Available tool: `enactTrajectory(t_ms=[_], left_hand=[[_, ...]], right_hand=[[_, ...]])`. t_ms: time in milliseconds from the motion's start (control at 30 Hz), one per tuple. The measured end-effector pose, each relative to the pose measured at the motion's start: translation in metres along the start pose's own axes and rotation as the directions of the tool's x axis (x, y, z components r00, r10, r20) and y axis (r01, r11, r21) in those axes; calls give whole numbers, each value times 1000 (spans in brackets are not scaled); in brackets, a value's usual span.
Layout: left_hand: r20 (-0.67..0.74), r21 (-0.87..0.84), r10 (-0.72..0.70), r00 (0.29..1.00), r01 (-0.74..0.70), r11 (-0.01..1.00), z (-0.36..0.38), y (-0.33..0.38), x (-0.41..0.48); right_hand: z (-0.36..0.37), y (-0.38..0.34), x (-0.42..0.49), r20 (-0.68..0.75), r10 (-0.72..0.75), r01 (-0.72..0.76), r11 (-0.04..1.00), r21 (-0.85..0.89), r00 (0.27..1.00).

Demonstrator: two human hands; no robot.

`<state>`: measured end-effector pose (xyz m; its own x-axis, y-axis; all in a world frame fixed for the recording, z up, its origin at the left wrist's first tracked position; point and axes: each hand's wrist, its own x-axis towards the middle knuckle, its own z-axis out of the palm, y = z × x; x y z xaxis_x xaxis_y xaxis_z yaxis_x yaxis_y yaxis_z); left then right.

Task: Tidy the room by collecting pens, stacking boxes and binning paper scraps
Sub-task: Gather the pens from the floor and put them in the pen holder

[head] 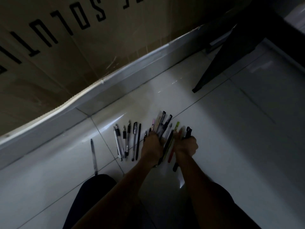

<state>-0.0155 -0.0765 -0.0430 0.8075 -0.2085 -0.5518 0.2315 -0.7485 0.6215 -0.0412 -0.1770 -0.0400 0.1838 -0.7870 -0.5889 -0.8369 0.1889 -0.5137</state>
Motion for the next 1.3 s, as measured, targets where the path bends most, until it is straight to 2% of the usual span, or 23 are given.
enactTrajectory(t_ms=[233, 367, 533, 833, 1033, 1133, 1300], left_hand=[[22, 245, 10, 1000, -16, 969, 6, 4, 0], [-12, 269, 26, 1000, -22, 963, 4, 3, 0], [-88, 156, -32, 996, 46, 987, -4, -6, 1], [-142, 235, 100, 985, -65, 970, -3, -11, -5], [-64, 318, 36, 997, -14, 948, 1, -10, -3], [-42, 403, 35, 999, -15, 915, 2, -8, 0], [-36, 445, 26, 999, -7, 895, 3, -6, 1]], right_hand=[[5, -1, -4, 18, -18, 19, 995, -103, 1000], [11, -3, -9, 9, -60, 60, 991, -116, 998], [15, 1, -18, 49, -87, 92, 987, -131, 995], [18, -2, -25, 25, -93, 96, 975, -199, 995], [25, 0, -31, 30, -138, 141, 967, -210, 990], [28, 1, -32, 22, -164, 165, 970, -180, 986], [27, 5, -28, 24, -160, 162, 981, -102, 987]])
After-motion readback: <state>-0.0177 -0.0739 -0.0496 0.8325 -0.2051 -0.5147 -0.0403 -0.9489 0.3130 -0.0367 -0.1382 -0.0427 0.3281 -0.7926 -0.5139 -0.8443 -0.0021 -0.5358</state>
